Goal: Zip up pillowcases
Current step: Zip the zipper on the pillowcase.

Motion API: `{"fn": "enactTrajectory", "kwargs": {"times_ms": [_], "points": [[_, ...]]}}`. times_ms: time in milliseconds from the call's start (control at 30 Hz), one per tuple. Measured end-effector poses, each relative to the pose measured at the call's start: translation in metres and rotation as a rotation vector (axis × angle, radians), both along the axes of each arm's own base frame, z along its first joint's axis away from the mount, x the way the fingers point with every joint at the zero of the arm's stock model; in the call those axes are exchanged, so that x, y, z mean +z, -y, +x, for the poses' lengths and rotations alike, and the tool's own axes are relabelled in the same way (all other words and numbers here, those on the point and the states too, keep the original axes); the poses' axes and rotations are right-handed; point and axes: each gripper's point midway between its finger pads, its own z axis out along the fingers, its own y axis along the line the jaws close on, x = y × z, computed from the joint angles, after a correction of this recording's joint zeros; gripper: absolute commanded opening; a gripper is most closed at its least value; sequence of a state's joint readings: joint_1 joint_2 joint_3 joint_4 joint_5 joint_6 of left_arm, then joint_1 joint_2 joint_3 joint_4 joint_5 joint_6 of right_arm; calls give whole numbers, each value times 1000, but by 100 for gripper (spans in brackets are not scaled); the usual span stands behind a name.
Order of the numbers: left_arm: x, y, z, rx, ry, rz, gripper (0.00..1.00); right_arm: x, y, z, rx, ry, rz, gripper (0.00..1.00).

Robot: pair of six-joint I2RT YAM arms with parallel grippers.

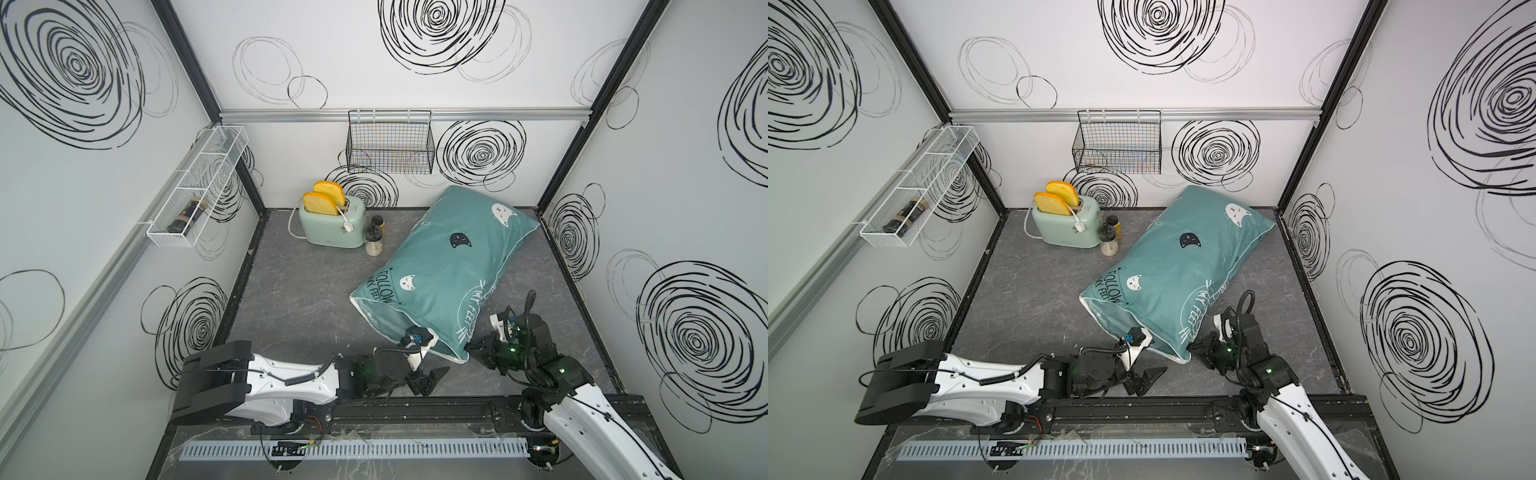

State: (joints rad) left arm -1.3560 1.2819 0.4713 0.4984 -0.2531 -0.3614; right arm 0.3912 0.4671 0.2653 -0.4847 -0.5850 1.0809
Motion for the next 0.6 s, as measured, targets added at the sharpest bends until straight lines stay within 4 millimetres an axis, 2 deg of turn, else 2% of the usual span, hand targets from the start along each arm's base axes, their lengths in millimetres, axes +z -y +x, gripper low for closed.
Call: {"fn": "enactTrajectory", "kwargs": {"times_ms": [133, 600], "points": [[-9, 6, -8, -11, 11, 33, 75, 7, -1, 0, 3, 36, 17, 0], [-13, 34, -9, -40, 46, 42, 54, 14, -1, 0, 0, 65, 40, 0]]}}
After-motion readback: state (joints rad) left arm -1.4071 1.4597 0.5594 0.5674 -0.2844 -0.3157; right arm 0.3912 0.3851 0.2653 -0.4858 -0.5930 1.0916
